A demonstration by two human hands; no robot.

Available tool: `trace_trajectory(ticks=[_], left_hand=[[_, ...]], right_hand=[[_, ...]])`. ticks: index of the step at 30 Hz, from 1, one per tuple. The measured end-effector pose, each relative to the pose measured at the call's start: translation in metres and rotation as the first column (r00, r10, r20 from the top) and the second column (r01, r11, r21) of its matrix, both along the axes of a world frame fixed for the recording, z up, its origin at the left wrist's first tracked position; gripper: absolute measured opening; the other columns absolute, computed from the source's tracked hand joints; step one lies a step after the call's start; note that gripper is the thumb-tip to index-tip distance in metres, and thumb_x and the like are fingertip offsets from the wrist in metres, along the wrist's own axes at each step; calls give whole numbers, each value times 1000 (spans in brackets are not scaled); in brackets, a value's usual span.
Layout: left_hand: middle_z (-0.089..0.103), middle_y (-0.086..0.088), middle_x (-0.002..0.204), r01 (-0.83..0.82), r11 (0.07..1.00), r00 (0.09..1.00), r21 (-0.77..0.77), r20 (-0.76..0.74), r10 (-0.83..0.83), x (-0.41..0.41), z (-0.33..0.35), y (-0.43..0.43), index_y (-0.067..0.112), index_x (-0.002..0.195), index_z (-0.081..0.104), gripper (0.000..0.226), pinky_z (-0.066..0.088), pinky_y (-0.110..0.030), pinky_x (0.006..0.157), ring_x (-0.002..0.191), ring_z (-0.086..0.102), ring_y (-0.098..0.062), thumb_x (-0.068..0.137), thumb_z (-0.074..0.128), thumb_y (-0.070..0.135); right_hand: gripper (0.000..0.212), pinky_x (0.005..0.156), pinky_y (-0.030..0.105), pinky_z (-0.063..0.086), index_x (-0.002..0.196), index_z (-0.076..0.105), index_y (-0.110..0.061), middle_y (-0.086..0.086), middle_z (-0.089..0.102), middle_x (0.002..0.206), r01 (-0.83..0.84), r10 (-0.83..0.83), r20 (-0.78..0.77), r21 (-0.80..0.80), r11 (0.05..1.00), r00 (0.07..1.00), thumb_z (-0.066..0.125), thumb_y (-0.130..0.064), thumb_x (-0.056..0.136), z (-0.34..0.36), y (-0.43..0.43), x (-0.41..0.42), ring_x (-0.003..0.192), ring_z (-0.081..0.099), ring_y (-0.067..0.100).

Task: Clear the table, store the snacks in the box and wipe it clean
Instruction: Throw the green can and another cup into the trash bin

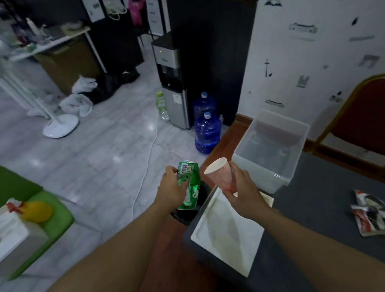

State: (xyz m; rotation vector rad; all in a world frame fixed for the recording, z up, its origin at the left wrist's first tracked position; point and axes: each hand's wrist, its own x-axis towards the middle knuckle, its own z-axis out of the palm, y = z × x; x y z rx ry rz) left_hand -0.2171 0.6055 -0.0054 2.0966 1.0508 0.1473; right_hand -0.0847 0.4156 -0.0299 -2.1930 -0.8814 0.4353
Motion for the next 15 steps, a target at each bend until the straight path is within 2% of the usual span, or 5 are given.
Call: trace_trajectory(ticks=[3, 7, 12, 15], left_hand=[[58, -13, 115, -30, 1000, 999, 6, -17, 30, 5, -5, 20, 15, 115, 39, 36, 51, -49, 88, 98, 61, -30, 90, 64, 21], [59, -15, 115, -81, 997, 997, -7, -23, 80, 18, -13, 39, 12, 117, 39, 38, 50, -49, 89, 101, 61, -31, 90, 64, 19], [57, -15, 115, -88, 996, 994, -28, -63, 86, 31, -30, 59, 12, 117, 39, 37, 49, -47, 89, 101, 60, -32, 91, 64, 19], [57, -16, 115, -84, 996, 992, -32, -94, 81, 38, -44, 73, 11, 117, 39, 36, 48, -43, 86, 100, 59, -31, 91, 63, 19]], right_hand=[[84, 107, 38, 44, 156, 14, -30, 4, 36, 145, 12, -12, -36, 0, 1000, 999, 67, -21, 92, -7, 26, 14, 130, 47, 22], [84, 105, 35, 45, 153, 15, -33, 2, 34, 146, -51, 49, -38, -39, 998, 998, 69, -20, 90, -21, 53, 29, 130, 46, 22], [82, 106, 51, 45, 148, 18, -37, 0, 39, 142, -66, 63, -27, -123, 990, 998, 72, -22, 88, -35, 84, 45, 128, 44, 23], [78, 103, 52, 46, 146, 21, -37, 1, 42, 135, -60, 52, -53, -165, 984, 997, 71, -23, 87, -40, 101, 53, 123, 49, 24]])
